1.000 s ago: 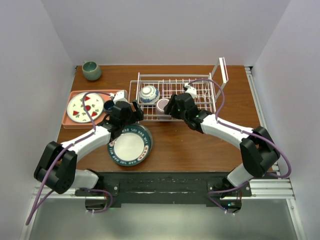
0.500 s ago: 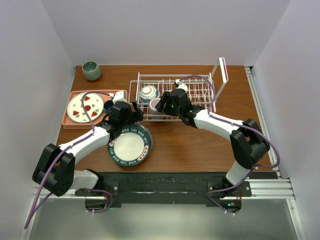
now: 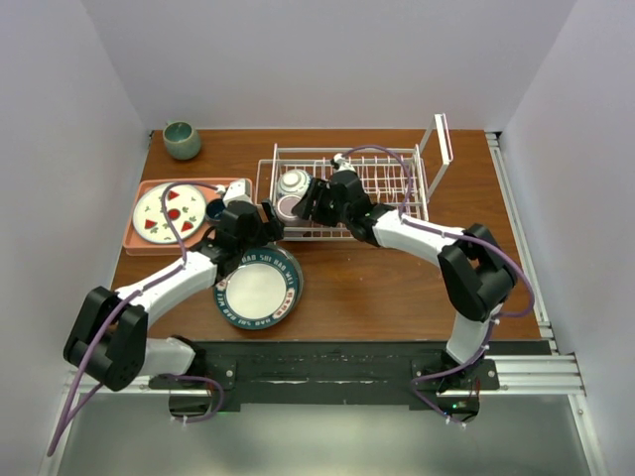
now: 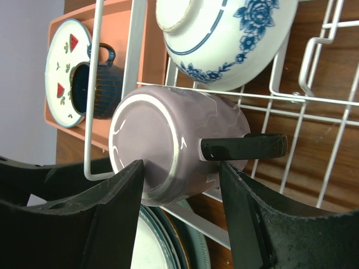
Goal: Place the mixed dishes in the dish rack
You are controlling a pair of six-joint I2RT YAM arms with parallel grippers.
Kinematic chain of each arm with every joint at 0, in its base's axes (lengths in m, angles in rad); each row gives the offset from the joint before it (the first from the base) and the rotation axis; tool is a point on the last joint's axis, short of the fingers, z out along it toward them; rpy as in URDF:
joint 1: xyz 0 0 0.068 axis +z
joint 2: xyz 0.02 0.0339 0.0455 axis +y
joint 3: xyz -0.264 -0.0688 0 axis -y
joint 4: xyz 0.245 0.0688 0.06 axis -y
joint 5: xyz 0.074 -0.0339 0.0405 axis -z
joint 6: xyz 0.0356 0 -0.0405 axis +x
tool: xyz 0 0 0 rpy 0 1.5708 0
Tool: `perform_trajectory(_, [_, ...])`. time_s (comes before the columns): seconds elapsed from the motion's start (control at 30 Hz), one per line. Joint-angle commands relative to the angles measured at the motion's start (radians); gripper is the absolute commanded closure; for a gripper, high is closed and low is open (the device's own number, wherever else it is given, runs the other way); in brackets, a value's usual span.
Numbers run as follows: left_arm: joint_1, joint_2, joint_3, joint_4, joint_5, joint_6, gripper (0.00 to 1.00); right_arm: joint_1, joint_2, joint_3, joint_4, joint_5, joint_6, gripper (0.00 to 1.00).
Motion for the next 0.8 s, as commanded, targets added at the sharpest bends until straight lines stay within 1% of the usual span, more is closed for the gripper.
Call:
perform_trajectory(0.0, [-0.002, -0.049, 0.04, 0.002, -0.004, 0.025, 0.14, 0.012, 0.057, 0.041, -0.079, -0.058, -0.014, 0.42])
perform_trajectory(0.1, [-0.002, -0.078, 0.053, -0.019, -0.005, 0.031, 0.13, 0.014, 0.034, 0.029, -0.091, -0.036, -0.017, 0.41])
perform_trajectory(0.13, [-0.002, -0.086, 0.056, -0.024, -0.007, 0.034, 0.12, 0.012, 0.004, 0.022, -0.091, -0.014, -0.02, 0.4])
perform_trajectory(0.23, [-0.002, -0.126, 0.069, -0.035, -0.007, 0.044, 0.09, 0.012, -0.053, 0.003, -0.115, 0.016, -0.033, 0.35])
perform_trajectory(0.27, [-0.002, -0.147, 0.073, -0.068, -0.01, 0.047, 0.09, 0.014, -0.09, 0.003, -0.131, 0.036, -0.038, 0.31])
perform_trajectory(0.37, [-0.002, -0.189, 0.094, -0.108, -0.025, 0.054, 0.05, 0.014, -0.156, -0.003, -0.145, 0.046, -0.055, 0.25])
perform_trajectory(0.43, [-0.002, -0.21, 0.111, -0.148, -0.037, 0.061, 0.02, 0.014, -0.185, 0.0, -0.157, 0.048, -0.066, 0.24])
perform_trajectory(0.47, [-0.002, -0.235, 0.114, -0.162, -0.04, 0.065, 0.0, 0.014, -0.216, 0.0, -0.171, 0.05, -0.072, 0.21])
perform_trajectory(0.53, [-0.002, -0.261, 0.119, -0.19, -0.063, 0.071, 0.0, 0.014, -0.247, -0.009, -0.186, 0.056, -0.089, 0.17])
perform_trajectory(0.57, [-0.002, -0.287, 0.119, -0.199, -0.07, 0.073, 0.0, 0.012, -0.264, -0.015, -0.191, 0.056, -0.095, 0.09])
perform_trajectory(0.63, [0.0, -0.316, 0.119, -0.223, -0.08, 0.085, 0.0, 0.014, -0.313, -0.035, -0.215, 0.062, -0.139, 0.02])
perform_trajectory(0.77, [0.001, -0.391, 0.111, -0.265, -0.096, 0.116, 0.0, 0.014, -0.391, -0.095, -0.269, -0.001, -0.237, 0.01])
